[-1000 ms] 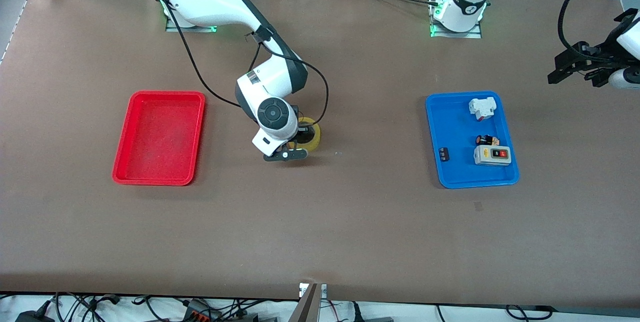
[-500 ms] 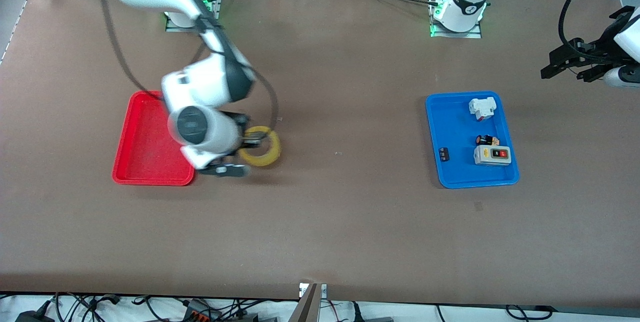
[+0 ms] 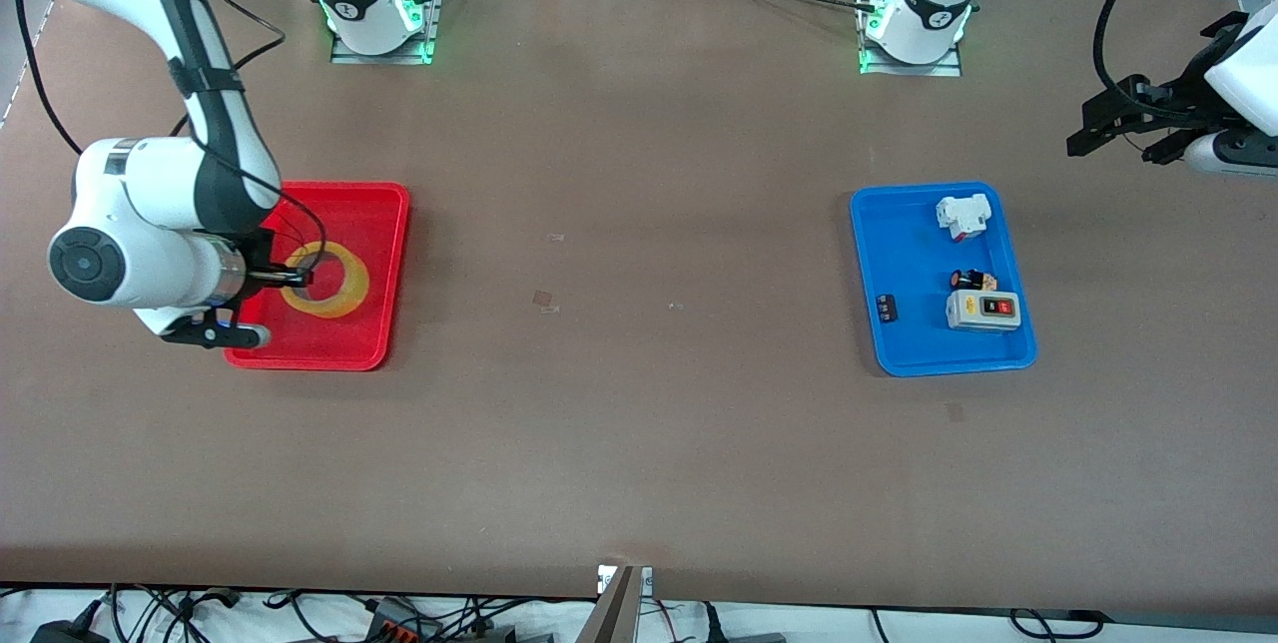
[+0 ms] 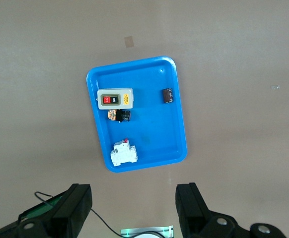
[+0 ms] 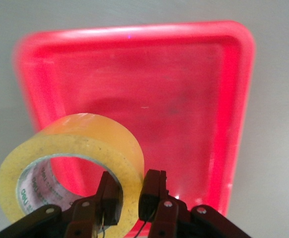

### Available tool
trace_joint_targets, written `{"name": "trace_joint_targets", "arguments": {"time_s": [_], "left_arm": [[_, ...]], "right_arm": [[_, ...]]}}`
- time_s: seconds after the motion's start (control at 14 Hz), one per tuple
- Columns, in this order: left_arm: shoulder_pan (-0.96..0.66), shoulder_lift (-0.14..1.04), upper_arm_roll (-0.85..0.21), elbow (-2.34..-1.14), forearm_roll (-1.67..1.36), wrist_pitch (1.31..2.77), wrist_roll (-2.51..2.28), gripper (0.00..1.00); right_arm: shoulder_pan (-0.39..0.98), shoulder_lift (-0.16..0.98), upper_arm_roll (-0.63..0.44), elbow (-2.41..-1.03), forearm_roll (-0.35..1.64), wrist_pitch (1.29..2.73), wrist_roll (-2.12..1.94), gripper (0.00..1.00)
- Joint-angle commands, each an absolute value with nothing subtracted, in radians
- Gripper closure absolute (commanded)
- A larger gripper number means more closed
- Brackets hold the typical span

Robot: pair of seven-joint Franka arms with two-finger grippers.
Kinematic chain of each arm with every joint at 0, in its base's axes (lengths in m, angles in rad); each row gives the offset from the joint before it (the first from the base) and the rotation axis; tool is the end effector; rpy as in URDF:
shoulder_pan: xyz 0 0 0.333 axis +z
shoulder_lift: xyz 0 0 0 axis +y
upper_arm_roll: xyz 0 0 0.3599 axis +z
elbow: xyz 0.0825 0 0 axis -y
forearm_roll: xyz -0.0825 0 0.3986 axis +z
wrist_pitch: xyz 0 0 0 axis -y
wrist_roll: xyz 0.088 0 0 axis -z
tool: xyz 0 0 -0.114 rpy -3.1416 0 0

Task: Place and move tape with both arms
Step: 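Carry the tape roll with the right gripper into the red tray, then open the right gripper to release the tape and raise it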

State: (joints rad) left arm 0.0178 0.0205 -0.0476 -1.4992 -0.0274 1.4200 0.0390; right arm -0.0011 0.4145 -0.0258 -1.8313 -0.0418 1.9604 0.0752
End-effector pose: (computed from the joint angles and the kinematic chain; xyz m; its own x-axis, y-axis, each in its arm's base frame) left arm 0.5596 -0.0198 0.6718 0.9925 -0.0728 -0.0983 -0.0699 -0.9970 0.0322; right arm 0.6353 -0.0190 0.3105 0.9568 -0.0858 -0.2778 -0.0707 -0.9954 0.0641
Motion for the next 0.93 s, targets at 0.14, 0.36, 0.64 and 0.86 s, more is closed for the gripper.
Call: {"name": "trace_joint_targets", "arguments": {"time_s": [0.14, 0.36, 0.64, 0.86], "left_arm": [[0.018, 0.032, -0.054, -1.459, -0.012, 1.397, 0.034, 0.0], [0.02, 0.031, -0.054, -1.459, -0.012, 1.396, 0.035, 0.0], [0.023, 0.032, -0.049, -1.459, -0.011, 1.394, 0.037, 0.0], [0.028, 0.034, -0.049, -1.46, -0.011, 1.396, 0.037, 0.0]], "right_arm": [[-0.086, 0.348, -0.003, -2.071, -0.051, 2.189, -0.011, 1.0], [-0.083, 0.348, -0.002, -2.077, -0.051, 2.192, -0.014, 1.0], [-0.083, 0.374, -0.002, -2.079, -0.051, 2.192, -0.018, 1.0], [-0.081, 0.39, -0.002, -2.06, -0.049, 2.186, -0.008, 0.0]]}}
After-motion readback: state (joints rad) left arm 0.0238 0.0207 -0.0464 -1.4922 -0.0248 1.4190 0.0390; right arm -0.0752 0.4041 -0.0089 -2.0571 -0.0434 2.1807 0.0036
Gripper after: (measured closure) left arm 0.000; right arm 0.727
